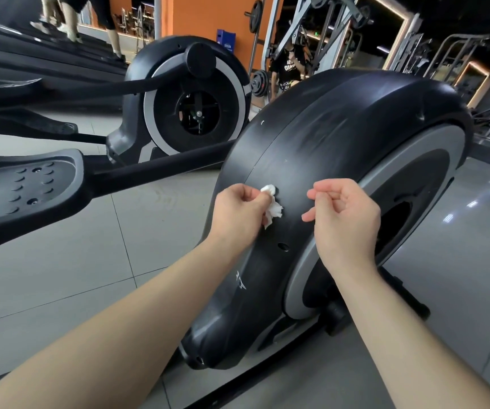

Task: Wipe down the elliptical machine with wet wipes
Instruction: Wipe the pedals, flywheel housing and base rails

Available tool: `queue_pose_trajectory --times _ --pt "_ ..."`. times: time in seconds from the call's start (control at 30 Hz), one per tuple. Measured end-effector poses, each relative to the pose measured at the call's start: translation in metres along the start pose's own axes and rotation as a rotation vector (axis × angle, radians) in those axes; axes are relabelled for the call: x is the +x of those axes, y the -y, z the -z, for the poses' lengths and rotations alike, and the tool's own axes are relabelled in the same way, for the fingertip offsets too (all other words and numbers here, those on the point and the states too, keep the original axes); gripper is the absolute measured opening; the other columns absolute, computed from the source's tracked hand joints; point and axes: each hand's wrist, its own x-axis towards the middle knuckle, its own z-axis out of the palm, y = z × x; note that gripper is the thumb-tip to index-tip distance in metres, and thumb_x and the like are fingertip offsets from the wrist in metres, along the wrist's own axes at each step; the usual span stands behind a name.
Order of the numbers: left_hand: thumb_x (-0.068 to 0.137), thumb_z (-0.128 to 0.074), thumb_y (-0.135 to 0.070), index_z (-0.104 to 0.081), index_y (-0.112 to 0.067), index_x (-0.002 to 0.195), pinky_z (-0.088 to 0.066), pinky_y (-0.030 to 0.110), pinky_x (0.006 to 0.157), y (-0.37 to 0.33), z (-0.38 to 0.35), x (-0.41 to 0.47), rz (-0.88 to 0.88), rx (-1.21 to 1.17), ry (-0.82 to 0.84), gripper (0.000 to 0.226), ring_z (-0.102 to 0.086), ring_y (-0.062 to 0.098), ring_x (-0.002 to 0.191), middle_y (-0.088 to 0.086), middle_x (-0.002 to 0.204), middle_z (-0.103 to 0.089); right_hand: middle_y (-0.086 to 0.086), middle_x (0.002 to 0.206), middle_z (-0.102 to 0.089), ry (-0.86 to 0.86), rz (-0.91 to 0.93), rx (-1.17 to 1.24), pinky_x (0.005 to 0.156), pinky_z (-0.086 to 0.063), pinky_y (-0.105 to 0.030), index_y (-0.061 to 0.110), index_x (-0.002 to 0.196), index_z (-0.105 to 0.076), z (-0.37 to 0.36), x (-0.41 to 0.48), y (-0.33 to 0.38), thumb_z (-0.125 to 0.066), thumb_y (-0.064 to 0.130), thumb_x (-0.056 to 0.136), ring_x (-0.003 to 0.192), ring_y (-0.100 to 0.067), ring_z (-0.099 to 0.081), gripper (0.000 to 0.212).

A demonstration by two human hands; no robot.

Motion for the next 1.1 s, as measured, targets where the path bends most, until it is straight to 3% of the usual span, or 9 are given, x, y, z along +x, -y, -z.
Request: queue_pose_trajectory --times 0.23,0.33,0.53,0.67,0.83,0.97,1.03,1.1 --pt "0.099 -0.065 -0.025 -0.059 -0.009 0.073 -0.047 0.022 0.055 0.051 0.023 -0.013 0.189 0.025 -0.022 0.031 -0.058 0.014 0.052 0.000 0.055 -0.068 0.011 0.085 -0.073 0.003 -0.012 0.005 0.059 -0.047 -0.016 0.023 0.090 -0.067 0.002 -0.002 0.000 -0.050 0.000 0.093 0.062 -0.009 -0.070 0.029" --pt "0.101 -0.060 -0.033 -0.055 -0.008 0.077 -0.051 0.027 0.063 0.040 0.012 -0.015 0.093 -0.007 -0.036 0.035 -0.061 0.013 0.058 0.002 0.068 -0.074 0.012 0.084 -0.073 -0.012 -0.005 0.003 0.062 -0.048 -0.022 0.024 0.090 -0.067 -0.001 -0.001 0.001 -0.050 0.001 0.093 0.062 -0.009 -0.070 0.028" --pt "0.093 -0.068 -0.045 -0.060 -0.009 0.084 -0.058 0.043 0.076 0.001 -0.011 -0.006 -0.084 0.020 0.029 0.038 -0.067 0.019 0.065 0.002 0.071 -0.075 0.010 0.086 -0.074 -0.004 0.006 0.003 0.064 -0.050 -0.020 0.021 0.092 -0.068 -0.001 -0.002 -0.002 -0.051 0.002 0.094 0.062 -0.008 -0.070 0.025" --pt "0.094 -0.070 -0.036 -0.058 -0.009 0.076 -0.049 0.029 0.063 0.017 -0.004 -0.009 0.014 -0.034 -0.016 0.035 -0.058 0.014 0.053 0.003 0.057 -0.067 0.010 0.087 -0.074 0.017 0.014 0.018 0.061 -0.047 -0.013 0.021 0.091 -0.068 0.003 -0.002 -0.004 -0.051 0.000 0.094 0.062 -0.009 -0.070 0.027" --pt "0.099 -0.064 -0.027 -0.060 -0.002 0.087 -0.043 0.017 0.046 0.061 0.020 -0.025 0.226 -0.003 -0.075 0.028 -0.051 0.007 0.043 0.001 0.053 -0.062 0.010 0.086 -0.073 0.009 0.008 0.029 0.060 -0.047 -0.016 0.021 0.091 -0.068 0.001 -0.001 -0.005 -0.051 0.000 0.094 0.063 -0.009 -0.070 0.027" --pt "0.100 -0.061 -0.033 -0.060 -0.004 0.088 -0.051 0.019 0.063 0.043 0.006 -0.025 -0.006 -0.002 -0.115 0.032 -0.063 0.012 0.063 0.007 0.072 -0.071 0.008 0.088 -0.074 -0.014 0.015 0.052 0.063 -0.047 -0.016 0.019 0.093 -0.068 -0.002 0.000 -0.005 -0.051 0.000 0.095 0.066 -0.010 -0.071 0.026" --pt "0.099 -0.063 -0.030 -0.065 -0.020 0.086 -0.052 0.021 0.072 0.030 -0.003 -0.023 -0.182 0.046 -0.121 0.017 -0.065 0.012 0.072 0.001 0.079 -0.069 0.007 0.089 -0.074 -0.028 0.034 0.072 0.065 -0.049 -0.017 0.017 0.094 -0.068 -0.002 0.000 -0.005 -0.051 -0.002 0.095 0.069 -0.010 -0.072 0.026" --pt "0.100 -0.064 -0.025 -0.065 -0.031 0.085 -0.050 0.019 0.073 0.025 -0.008 -0.022 -0.291 0.096 -0.127 0.016 -0.064 0.011 0.076 -0.005 0.084 -0.066 0.006 0.090 -0.074 -0.029 0.046 0.084 0.066 -0.049 -0.020 0.017 0.094 -0.068 -0.001 0.000 -0.006 -0.051 -0.003 0.095 0.072 -0.011 -0.073 0.026"
